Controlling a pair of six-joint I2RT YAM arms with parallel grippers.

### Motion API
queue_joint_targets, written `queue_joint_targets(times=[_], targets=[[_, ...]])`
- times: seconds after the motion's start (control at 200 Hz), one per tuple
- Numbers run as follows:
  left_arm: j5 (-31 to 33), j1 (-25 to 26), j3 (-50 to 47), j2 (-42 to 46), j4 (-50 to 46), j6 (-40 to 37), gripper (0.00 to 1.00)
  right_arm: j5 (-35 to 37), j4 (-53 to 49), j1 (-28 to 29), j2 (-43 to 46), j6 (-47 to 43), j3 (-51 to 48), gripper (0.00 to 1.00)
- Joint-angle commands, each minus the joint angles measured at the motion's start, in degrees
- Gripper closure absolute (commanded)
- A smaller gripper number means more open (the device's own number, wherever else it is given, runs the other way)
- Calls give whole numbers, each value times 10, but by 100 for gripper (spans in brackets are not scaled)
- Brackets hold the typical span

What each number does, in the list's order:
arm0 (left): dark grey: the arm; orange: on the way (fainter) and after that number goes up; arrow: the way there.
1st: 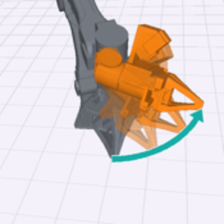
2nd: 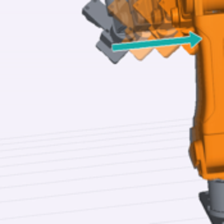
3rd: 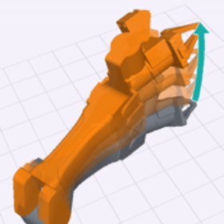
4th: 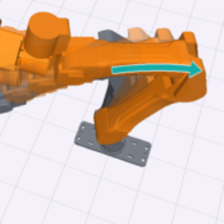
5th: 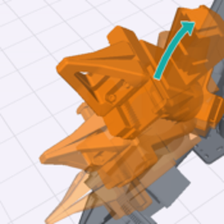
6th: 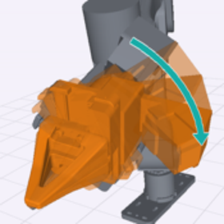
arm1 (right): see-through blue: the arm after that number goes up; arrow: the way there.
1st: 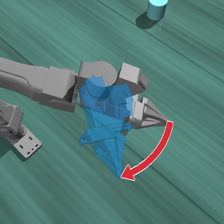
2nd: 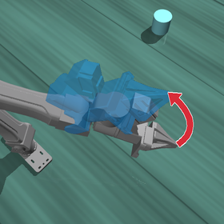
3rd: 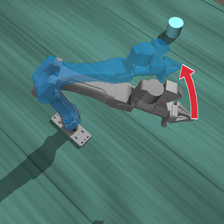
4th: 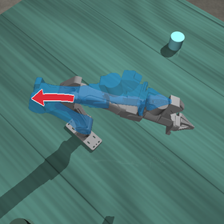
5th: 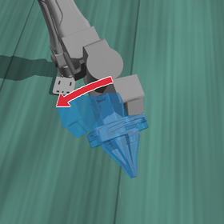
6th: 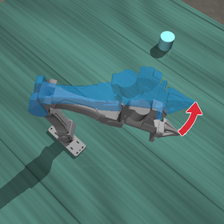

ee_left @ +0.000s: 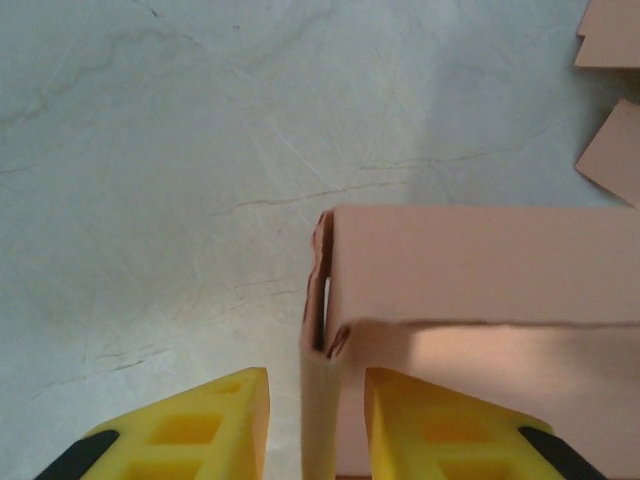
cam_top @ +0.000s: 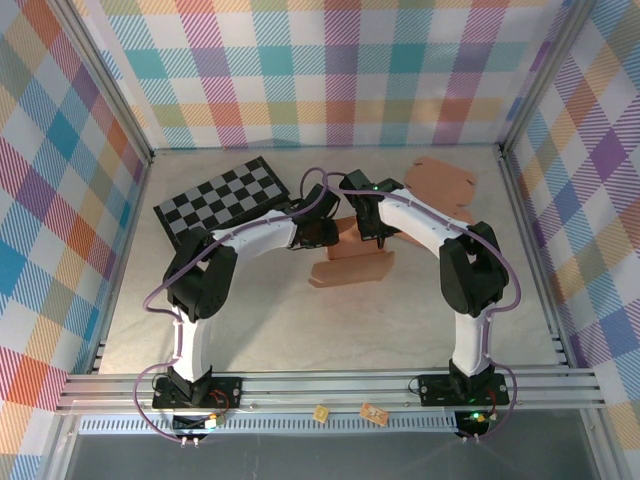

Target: Fold the paper box

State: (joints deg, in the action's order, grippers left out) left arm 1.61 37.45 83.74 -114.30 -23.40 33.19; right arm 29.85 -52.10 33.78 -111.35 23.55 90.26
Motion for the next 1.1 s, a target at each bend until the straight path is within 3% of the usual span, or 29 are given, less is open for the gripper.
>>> queue_joint_targets(times=[0.0,0.37,0.605,0.69,0.78,1.095], targets=[[6,-4,23,-22,18,-7,73,-9,-4,4,17,8,-2,100],[49,10,17,-29,7,-13,99,-10,-8,5,15,7,4,100],[66,16,11,-22,-3,-12,100,-13,-7,5,13,8,7,100],[65,17,12,-14,-3,-10,78,-14,-6,5,12,7,7,100],[64,17,21,2,-9,-6,65,-14,-3,5,14,7,5,100],[52,12,42,109,-54,14,55,-50,64,4,28,-4,-23,100]])
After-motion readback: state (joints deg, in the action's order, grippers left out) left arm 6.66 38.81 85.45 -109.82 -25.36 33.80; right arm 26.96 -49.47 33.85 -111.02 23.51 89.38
